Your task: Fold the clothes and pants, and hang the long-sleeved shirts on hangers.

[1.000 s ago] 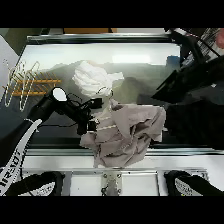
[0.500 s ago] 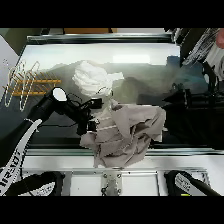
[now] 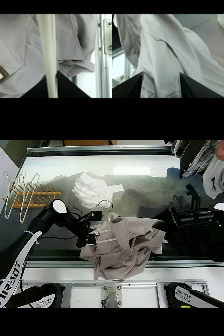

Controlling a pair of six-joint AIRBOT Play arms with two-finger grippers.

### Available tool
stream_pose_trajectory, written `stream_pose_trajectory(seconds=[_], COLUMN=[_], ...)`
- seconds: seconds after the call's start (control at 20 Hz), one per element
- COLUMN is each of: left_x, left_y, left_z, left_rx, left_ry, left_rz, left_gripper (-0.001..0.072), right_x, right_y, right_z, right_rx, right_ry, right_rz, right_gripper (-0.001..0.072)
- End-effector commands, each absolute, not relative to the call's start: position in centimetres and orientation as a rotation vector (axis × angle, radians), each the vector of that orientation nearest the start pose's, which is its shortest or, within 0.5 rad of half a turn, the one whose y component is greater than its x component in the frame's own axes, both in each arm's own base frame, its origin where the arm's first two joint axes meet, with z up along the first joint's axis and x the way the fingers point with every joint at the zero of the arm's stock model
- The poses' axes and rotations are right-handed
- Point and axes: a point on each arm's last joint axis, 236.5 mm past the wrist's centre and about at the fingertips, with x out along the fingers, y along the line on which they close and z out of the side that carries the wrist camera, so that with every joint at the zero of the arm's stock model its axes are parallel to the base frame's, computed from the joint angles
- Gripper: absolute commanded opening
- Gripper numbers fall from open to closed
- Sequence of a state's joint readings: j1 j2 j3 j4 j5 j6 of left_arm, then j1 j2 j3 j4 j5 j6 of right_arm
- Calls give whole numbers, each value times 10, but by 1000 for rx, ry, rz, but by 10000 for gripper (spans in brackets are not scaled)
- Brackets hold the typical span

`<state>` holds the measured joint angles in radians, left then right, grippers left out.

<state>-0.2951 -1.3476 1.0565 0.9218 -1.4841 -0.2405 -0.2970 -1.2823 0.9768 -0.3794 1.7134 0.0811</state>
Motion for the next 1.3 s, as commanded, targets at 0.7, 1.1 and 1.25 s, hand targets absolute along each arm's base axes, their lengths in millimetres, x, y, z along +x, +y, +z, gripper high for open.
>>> stream_pose_trajectory(seconds=[0.7,1.1,1.25], left_x=[234,234,234], left_y=[-220,-220,-220], left_z=[-2,-2,-2], left_rx=[544,544,545], left_ry=[1042,1043,1042], left_rz=[-1619,-1619,-1618], left_gripper=[12,12,13], right_x=[287,288,282], right_y=[169,107,94], right_z=[95,132,119], right_rx=[133,132,149], right_ry=[626,538,567], right_rz=[1535,1414,1389], right_gripper=[491,491,491])
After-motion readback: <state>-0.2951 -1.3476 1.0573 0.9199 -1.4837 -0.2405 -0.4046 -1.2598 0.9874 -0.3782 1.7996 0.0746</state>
